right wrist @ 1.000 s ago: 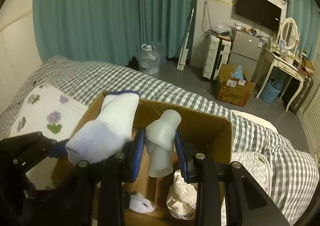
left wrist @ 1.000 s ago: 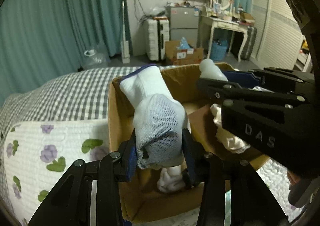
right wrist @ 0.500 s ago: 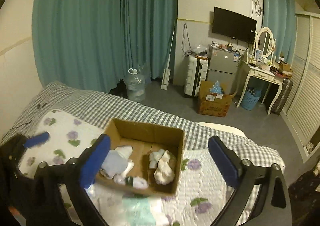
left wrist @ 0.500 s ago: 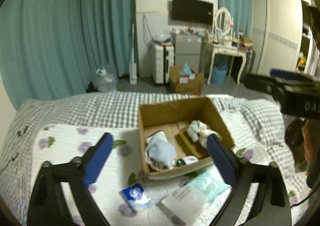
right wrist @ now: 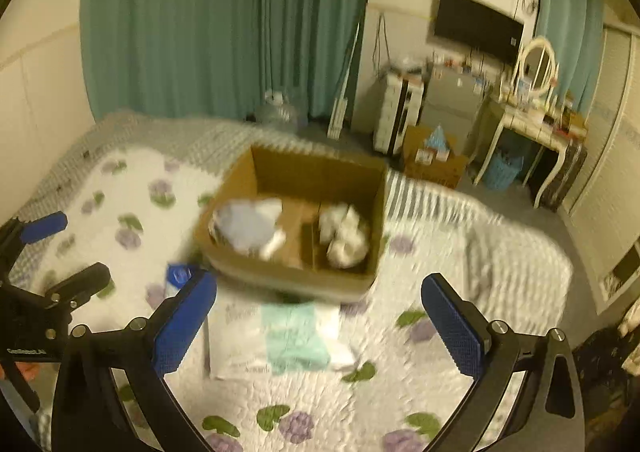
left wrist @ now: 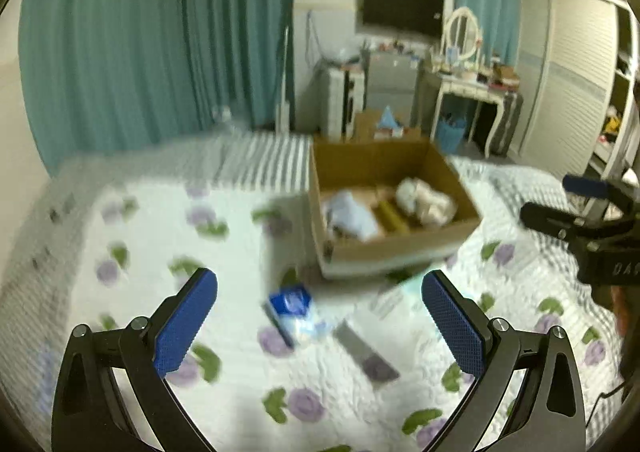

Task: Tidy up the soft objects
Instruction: 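Grasp the cleansing towel bag with the right tool while the left grasps the blue tissue pack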

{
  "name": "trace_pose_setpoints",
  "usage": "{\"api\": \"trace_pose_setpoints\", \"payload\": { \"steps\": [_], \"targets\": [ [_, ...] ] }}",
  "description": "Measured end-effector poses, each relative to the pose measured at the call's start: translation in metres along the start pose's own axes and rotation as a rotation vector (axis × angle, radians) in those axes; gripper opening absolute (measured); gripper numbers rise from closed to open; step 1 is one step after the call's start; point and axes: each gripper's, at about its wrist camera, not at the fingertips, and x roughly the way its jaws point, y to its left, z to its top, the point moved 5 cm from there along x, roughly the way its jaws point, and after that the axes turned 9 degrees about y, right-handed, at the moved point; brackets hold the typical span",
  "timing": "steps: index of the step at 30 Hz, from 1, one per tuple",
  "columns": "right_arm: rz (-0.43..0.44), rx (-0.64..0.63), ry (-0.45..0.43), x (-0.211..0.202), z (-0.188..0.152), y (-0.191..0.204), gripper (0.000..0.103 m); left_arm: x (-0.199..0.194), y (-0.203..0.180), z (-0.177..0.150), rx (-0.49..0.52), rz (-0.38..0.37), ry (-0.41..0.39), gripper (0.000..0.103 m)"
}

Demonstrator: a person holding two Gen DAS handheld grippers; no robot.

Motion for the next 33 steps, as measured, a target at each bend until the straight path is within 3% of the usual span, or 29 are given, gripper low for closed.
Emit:
{"api": "trace_pose_setpoints", "payload": {
  "steps": [5,9,15,22,24,26,27,29,33],
  "targets": [
    [0.051,0.01,0.117,0.075,-0.026,0.012,0.103,0.066,0.02,-0.028,-0.067,0.031,0.091,0.103],
    [0.074,-0.004,0.164,0.125,-0.042,0.025,0.103,0.096,0.03,-0.049,-0.039,0.09,0.124,0.103],
    [0.1,-0.038,0.233,0.171,-0.076,0.042,0.103,0.103,0.037,-0.059,-0.06,0.076,0.156,0.103],
    [0.138,-0.035,0.301,0.191,-0.095,0.043,0.103,0.103,0.03,-0.065,-0.034,0.084,0.162,0.103],
    [0.12,-0.055,0.302,0.19,-0.099,0.044,0.097,0.103,0.026,-0.065,-0.023,0.086,0.159,0.103],
    [0.103,-0.061,0.283,0.186,-0.102,0.042,0.076,0.103,0.023,-0.066,-0.011,0.089,0.158,0.103],
    [0.1,-0.057,0.271,0.182,-0.102,0.039,0.07,0.103,0.022,-0.067,-0.005,0.092,0.156,0.103],
    [0.09,-0.047,0.262,0.179,-0.103,0.032,0.045,0.101,0.019,-0.067,0.009,0.105,0.152,0.103],
    [0.052,-0.059,0.227,0.172,-0.105,0.026,0.03,0.101,0.016,-0.064,0.022,0.128,0.162,0.103]
  ]
}}
